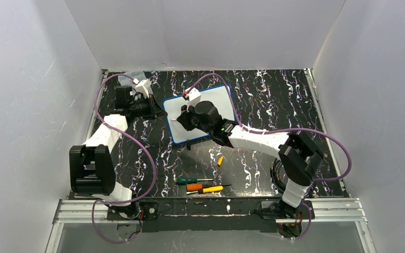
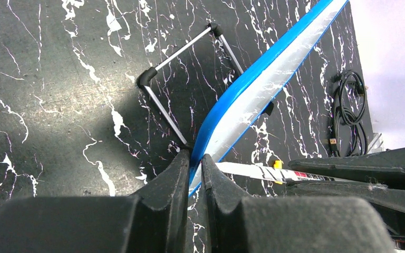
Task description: Write a sentence on the whiteboard
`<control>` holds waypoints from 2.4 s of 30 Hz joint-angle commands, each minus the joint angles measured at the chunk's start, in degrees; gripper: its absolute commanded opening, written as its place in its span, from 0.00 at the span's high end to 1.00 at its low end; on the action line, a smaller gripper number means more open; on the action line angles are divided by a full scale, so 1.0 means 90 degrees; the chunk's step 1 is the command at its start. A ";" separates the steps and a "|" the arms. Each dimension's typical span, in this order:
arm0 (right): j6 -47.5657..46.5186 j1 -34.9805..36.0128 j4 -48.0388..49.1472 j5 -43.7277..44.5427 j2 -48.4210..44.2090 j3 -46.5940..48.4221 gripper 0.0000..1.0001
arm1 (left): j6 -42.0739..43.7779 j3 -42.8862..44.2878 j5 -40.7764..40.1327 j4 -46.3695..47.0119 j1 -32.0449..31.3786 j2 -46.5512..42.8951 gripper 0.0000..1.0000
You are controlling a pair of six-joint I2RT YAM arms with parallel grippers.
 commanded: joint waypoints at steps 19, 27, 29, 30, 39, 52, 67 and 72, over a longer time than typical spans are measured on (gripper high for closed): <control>-0.0330 0.0063 0.0723 0.1035 0.0060 0.0310 0.99 | 0.0196 0.0096 -0.0105 -0.0278 -0.0149 -0.0296 1.00; -0.0506 0.0063 0.0718 0.1195 0.0213 0.0547 0.99 | 0.0219 0.0091 -0.0094 -0.0278 -0.0177 -0.0319 1.00; -0.0527 0.0063 0.0717 0.1222 0.0230 0.0571 0.99 | 0.0221 0.0096 -0.0096 -0.0278 -0.0178 -0.0319 1.00; -0.0532 0.0063 0.0712 0.1228 0.0231 0.0567 0.99 | 0.0221 0.0093 -0.0104 -0.0278 -0.0178 -0.0324 1.00; -0.0463 0.0063 0.0654 0.1218 0.0073 0.0103 0.99 | 0.0217 0.0084 -0.0150 -0.0278 -0.0184 -0.0377 1.00; -0.0308 0.0140 0.0629 0.1286 -0.0169 -0.0496 0.99 | 0.0221 0.0082 -0.0183 -0.0278 -0.0182 -0.0421 1.00; -0.0327 0.0180 0.0833 0.1767 -0.0168 -0.0378 0.99 | 0.0239 0.0076 -0.0139 -0.0278 -0.0196 -0.0443 1.00; -0.0389 0.0180 0.0983 0.1907 -0.0170 -0.0278 0.99 | 0.0235 0.0085 -0.0132 -0.0278 -0.0197 -0.0449 1.00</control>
